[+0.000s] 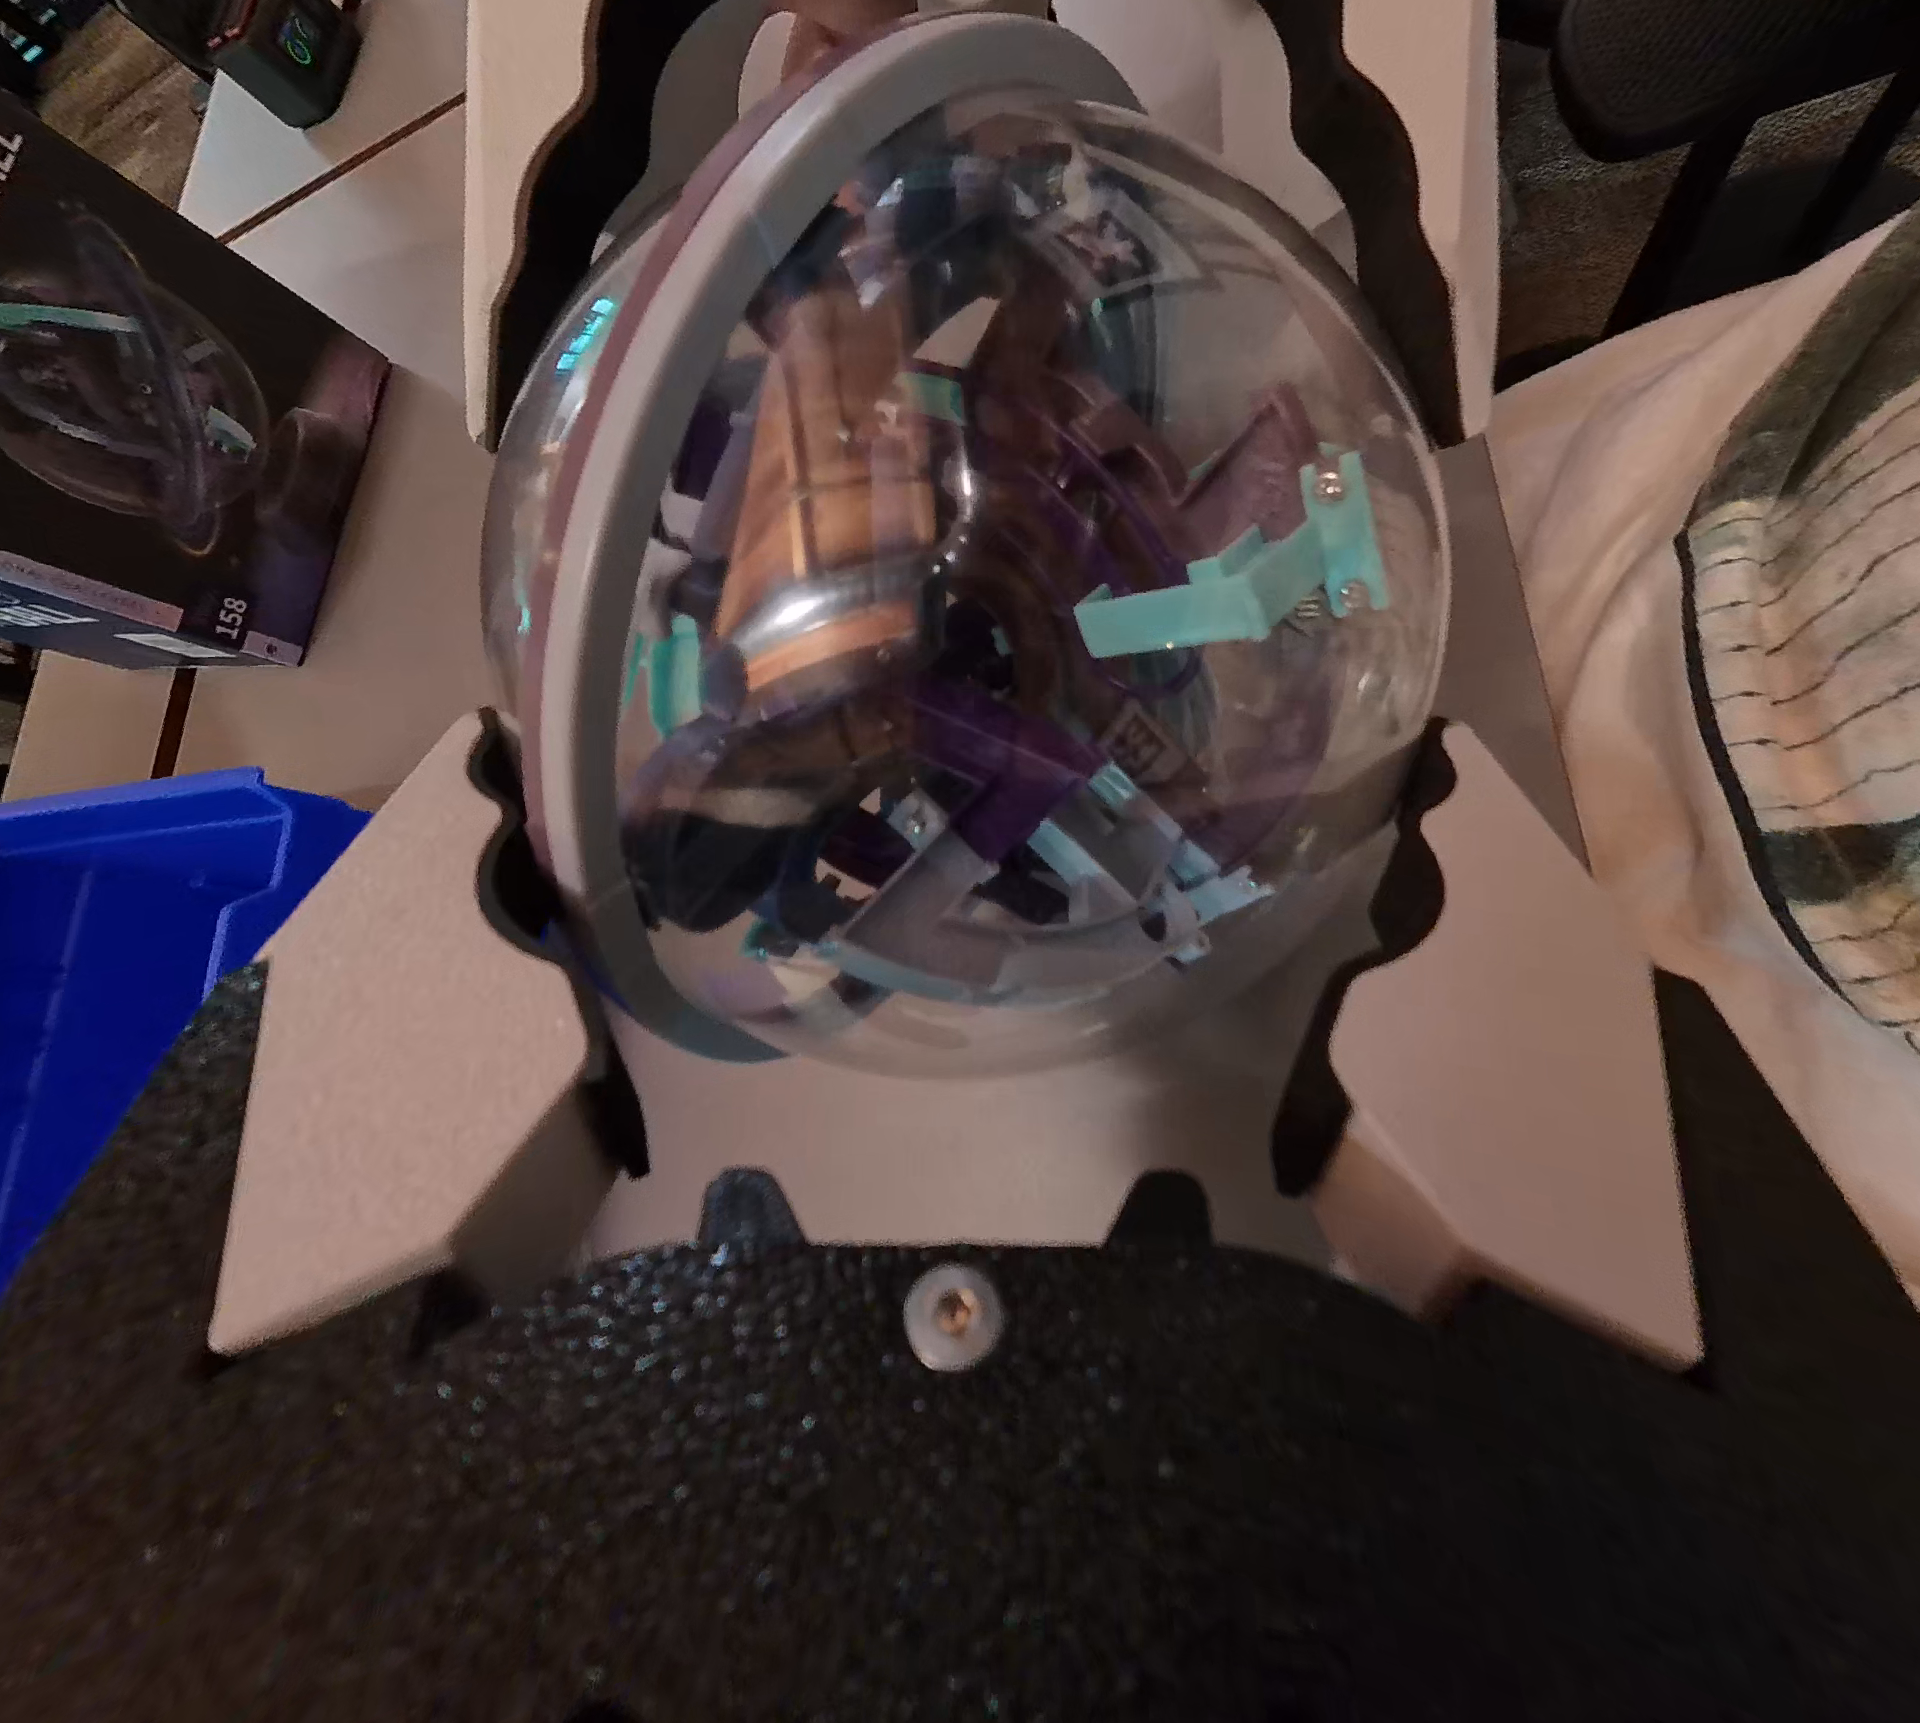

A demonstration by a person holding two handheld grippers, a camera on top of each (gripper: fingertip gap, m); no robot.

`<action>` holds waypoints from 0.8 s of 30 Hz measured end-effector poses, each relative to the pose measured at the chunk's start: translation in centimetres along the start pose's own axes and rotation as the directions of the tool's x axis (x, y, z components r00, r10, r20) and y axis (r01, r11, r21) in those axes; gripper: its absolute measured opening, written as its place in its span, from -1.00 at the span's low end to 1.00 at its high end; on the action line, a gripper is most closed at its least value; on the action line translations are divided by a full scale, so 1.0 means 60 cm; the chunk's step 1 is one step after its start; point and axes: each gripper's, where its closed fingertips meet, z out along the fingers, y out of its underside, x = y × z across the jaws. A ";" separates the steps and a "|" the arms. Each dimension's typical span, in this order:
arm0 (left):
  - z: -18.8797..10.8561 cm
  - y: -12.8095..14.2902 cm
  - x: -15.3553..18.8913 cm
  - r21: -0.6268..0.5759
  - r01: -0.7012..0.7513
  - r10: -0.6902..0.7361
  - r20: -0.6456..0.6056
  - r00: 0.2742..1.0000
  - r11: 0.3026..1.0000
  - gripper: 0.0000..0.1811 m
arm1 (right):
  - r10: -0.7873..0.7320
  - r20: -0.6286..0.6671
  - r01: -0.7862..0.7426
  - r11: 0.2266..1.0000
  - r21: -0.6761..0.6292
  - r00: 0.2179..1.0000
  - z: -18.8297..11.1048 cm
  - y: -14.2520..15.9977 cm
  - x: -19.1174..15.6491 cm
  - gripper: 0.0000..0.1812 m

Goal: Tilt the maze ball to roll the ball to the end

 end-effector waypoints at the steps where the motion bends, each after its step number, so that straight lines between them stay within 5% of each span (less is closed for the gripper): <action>1: 0.000 0.001 0.000 0.000 0.001 -0.001 0.000 1.000 1.000 0.74 | 0.002 0.000 -0.002 1.000 0.003 1.000 0.001 0.000 0.000 0.55; 24: -0.011 0.008 0.003 0.009 0.096 -0.097 0.116 0.988 0.995 0.73 | 0.092 0.023 -0.093 0.995 0.020 0.995 0.001 0.006 0.003 0.53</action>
